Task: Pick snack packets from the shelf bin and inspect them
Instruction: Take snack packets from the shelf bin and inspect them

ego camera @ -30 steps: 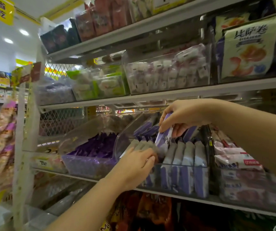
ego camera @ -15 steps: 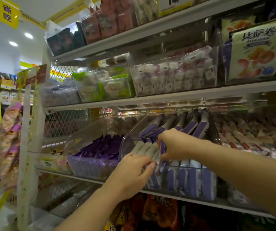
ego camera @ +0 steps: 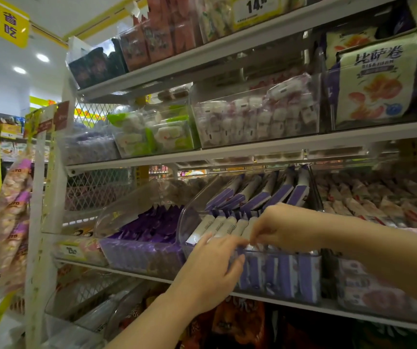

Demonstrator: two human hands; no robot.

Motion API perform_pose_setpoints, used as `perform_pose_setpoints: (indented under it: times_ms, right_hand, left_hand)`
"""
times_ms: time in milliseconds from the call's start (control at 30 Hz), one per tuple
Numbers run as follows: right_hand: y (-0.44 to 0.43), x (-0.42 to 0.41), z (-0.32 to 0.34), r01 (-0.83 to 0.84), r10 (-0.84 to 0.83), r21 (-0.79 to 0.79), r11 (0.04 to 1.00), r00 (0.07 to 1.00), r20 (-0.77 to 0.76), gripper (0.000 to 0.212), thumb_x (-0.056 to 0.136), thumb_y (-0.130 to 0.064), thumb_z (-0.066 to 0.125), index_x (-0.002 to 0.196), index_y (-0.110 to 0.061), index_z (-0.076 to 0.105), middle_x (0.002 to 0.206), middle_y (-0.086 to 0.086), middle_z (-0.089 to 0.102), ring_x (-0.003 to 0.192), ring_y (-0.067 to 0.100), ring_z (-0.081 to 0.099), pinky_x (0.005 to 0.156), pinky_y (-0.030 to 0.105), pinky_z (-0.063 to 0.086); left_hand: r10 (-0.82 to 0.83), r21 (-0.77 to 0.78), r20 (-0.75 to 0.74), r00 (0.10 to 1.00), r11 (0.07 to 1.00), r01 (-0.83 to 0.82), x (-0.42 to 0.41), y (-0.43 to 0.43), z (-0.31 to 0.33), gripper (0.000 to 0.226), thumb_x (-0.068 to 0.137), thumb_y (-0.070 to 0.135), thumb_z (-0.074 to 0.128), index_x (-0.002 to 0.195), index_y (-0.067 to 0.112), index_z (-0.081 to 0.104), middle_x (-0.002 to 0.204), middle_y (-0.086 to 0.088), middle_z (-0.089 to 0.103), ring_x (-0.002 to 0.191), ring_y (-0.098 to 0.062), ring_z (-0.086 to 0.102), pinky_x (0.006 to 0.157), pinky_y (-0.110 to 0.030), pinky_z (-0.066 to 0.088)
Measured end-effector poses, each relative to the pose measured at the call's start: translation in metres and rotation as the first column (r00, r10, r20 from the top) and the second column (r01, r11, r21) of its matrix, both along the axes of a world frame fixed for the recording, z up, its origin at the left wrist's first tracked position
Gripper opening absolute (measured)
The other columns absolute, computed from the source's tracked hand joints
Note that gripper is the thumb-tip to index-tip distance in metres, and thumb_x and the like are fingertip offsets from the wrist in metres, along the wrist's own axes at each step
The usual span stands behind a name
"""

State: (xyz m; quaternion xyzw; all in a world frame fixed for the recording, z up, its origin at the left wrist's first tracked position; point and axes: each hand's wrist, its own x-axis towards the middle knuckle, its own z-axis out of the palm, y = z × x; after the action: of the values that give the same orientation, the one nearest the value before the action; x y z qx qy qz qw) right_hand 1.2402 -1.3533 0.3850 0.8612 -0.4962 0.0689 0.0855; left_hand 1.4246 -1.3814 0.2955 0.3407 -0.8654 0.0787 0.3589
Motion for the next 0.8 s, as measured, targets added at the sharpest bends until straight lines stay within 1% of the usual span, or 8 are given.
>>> perform_pose_setpoints:
  times_ms: [100, 167, 300, 400, 533, 633, 733, 800]
  right_hand:
    - [-0.007, 0.001, -0.001, 0.002, 0.001, 0.025, 1.0, 0.992, -0.123, 0.023, 0.096, -0.019, 0.055, 0.111, -0.026, 0.071, 0.11, -0.009, 0.067, 0.096, 0.006, 0.061, 0.091, 0.024, 0.05]
    - [-0.01, 0.004, 0.001, 0.001, 0.011, 0.078, 0.997, 0.987, -0.162, 0.023, 0.095, -0.017, 0.055, 0.109, -0.027, 0.071, 0.108, -0.009, 0.064, 0.095, 0.009, 0.061, 0.088, 0.027, 0.052]
    - [-0.016, 0.008, 0.009, -0.035, 0.056, 0.172, 0.984, 0.991, -0.118, 0.023, 0.092, -0.014, 0.061, 0.109, -0.027, 0.07, 0.088, -0.02, 0.055, 0.081, 0.003, 0.055, 0.076, 0.02, 0.05]
    - [-0.019, 0.01, 0.007, -0.074, 0.094, 0.159, 0.985, 0.988, -0.124, 0.022, 0.092, -0.014, 0.06, 0.108, -0.025, 0.07, 0.089, -0.016, 0.058, 0.08, 0.006, 0.056, 0.073, 0.021, 0.049]
    - [-0.023, 0.007, 0.002, -0.076, 0.092, 0.141, 0.987, 0.989, -0.112, 0.018, 0.093, -0.016, 0.059, 0.107, -0.021, 0.07, 0.089, -0.014, 0.059, 0.081, 0.005, 0.057, 0.078, 0.02, 0.048]
    - [-0.025, 0.006, -0.001, -0.074, 0.093, 0.146, 0.986, 0.988, -0.126, 0.015, 0.095, -0.018, 0.056, 0.1, -0.028, 0.065, 0.092, -0.013, 0.059, 0.084, 0.007, 0.056, 0.077, 0.019, 0.046]
    - [-0.024, 0.005, 0.001, -0.055, 0.067, 0.148, 0.987, 0.995, -0.074, 0.014, 0.094, -0.021, 0.055, 0.087, -0.033, 0.055, 0.089, -0.012, 0.057, 0.081, 0.005, 0.053, 0.07, 0.018, 0.041]
    - [-0.023, 0.003, 0.004, -0.025, 0.024, 0.092, 0.995, 1.0, 0.011, 0.011, 0.093, -0.023, 0.055, 0.087, -0.032, 0.055, 0.09, -0.01, 0.056, 0.079, 0.004, 0.051, 0.066, 0.018, 0.04]
  left_hand:
    - [0.018, -0.003, 0.005, 1.0, 1.0, -0.018, -0.001, -0.002, 0.001, 0.03, 0.099, 0.035, 0.037, 0.124, 0.037, 0.054, 0.121, 0.024, 0.057, 0.113, 0.011, 0.044, 0.117, -0.021, 0.009]
    - [0.028, -0.013, 0.007, 1.0, 1.0, -0.027, 0.0, -0.004, 0.001, 0.028, 0.099, 0.035, 0.038, 0.122, 0.038, 0.055, 0.118, 0.025, 0.058, 0.109, 0.011, 0.045, 0.115, -0.018, 0.009]
    - [0.043, -0.029, 0.002, 0.999, 0.999, -0.043, 0.005, -0.005, -0.001, 0.027, 0.098, 0.036, 0.041, 0.121, 0.04, 0.056, 0.117, 0.028, 0.058, 0.109, 0.014, 0.045, 0.107, -0.005, -0.004]
    - [0.043, -0.041, 0.006, 0.999, 0.998, -0.043, 0.007, -0.006, -0.004, 0.031, 0.096, 0.038, 0.04, 0.123, 0.039, 0.055, 0.119, 0.028, 0.057, 0.113, 0.013, 0.045, 0.105, -0.001, -0.007]
    - [0.035, -0.042, -0.017, 0.999, 0.998, -0.036, 0.008, -0.005, -0.005, 0.028, 0.096, 0.037, 0.042, 0.121, 0.041, 0.055, 0.115, 0.031, 0.056, 0.111, 0.017, 0.041, 0.112, -0.009, 0.005]
    - [0.023, -0.039, -0.039, 0.999, 0.999, -0.024, 0.008, -0.005, -0.006, 0.025, 0.096, 0.034, 0.045, 0.117, 0.04, 0.057, 0.099, 0.039, 0.05, 0.107, 0.028, 0.031, 0.108, -0.01, 0.012]
    - [0.024, -0.024, -0.042, 0.999, 0.999, -0.025, 0.009, -0.003, -0.006, 0.024, 0.097, 0.034, 0.045, 0.117, 0.039, 0.058, 0.097, 0.037, 0.049, 0.104, 0.034, 0.028, 0.102, 0.001, -0.006]
    - [0.028, -0.005, -0.039, 0.999, 1.0, -0.029, 0.009, -0.003, -0.005, 0.024, 0.098, 0.035, 0.044, 0.118, 0.039, 0.057, 0.103, 0.033, 0.052, 0.101, 0.032, 0.032, 0.103, 0.001, -0.009]
